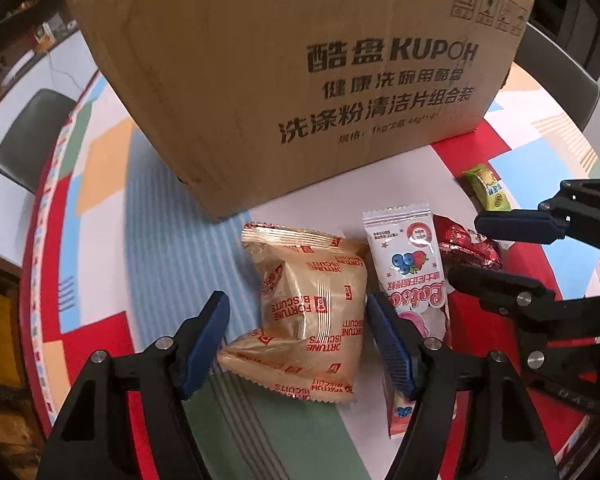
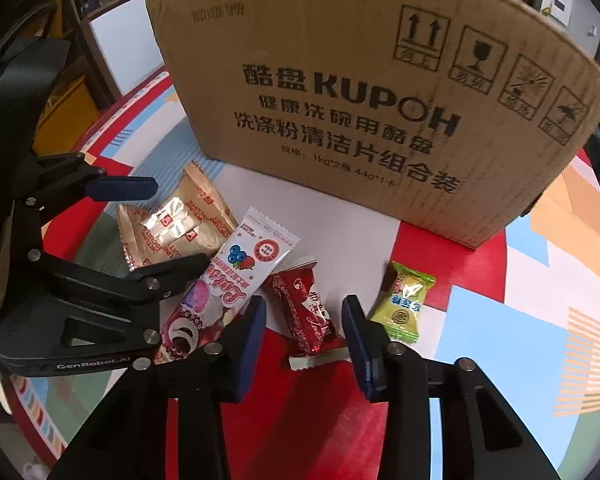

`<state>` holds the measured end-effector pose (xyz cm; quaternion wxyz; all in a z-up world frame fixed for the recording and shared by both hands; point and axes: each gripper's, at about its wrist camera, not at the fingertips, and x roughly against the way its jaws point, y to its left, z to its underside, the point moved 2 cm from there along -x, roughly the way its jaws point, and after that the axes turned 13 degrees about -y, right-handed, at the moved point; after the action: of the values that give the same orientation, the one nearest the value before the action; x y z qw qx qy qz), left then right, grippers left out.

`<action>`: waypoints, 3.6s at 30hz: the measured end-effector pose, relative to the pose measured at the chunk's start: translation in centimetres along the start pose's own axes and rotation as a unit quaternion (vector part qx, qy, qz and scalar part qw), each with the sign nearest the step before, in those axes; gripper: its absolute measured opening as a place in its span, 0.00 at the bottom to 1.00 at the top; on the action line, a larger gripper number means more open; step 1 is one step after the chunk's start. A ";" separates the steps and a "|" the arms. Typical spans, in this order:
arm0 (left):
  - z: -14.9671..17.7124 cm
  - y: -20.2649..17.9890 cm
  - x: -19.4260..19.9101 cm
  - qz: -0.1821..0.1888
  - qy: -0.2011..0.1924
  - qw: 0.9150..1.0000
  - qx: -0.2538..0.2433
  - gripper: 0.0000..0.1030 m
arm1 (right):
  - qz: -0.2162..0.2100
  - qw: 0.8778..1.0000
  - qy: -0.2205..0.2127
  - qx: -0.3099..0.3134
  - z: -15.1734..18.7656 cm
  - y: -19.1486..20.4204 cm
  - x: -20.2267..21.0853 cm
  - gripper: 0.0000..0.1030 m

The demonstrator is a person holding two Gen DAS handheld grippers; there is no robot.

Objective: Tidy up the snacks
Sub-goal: 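Grasp the golden pastry packet with the left gripper while the right grasps the red chocolate bar, then lift the golden packet into the box with the left gripper while the right drops the red bar in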

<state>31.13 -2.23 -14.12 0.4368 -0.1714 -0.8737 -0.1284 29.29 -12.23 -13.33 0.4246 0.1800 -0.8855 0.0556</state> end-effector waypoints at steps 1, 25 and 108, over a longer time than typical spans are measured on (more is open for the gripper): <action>0.0 0.2 -0.2 0.003 0.001 1.000 0.004 0.65 | -0.002 1.000 0.002 0.000 0.1 0.1 -0.2 0.35; 1.0 0.2 3.6 0.009 -0.041 0.996 0.081 0.35 | -0.002 0.999 -0.024 -0.031 0.7 -0.5 1.2 0.23; -14.6 1.1 11.0 -0.022 -0.229 0.968 0.104 0.50 | 0.055 0.973 -0.213 -0.068 -14.1 -8.3 9.1 0.38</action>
<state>35.96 -4.60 3.43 0.2379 -0.1307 -0.9624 -0.0042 37.36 -18.87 2.17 0.2334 0.1098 -0.9659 -0.0209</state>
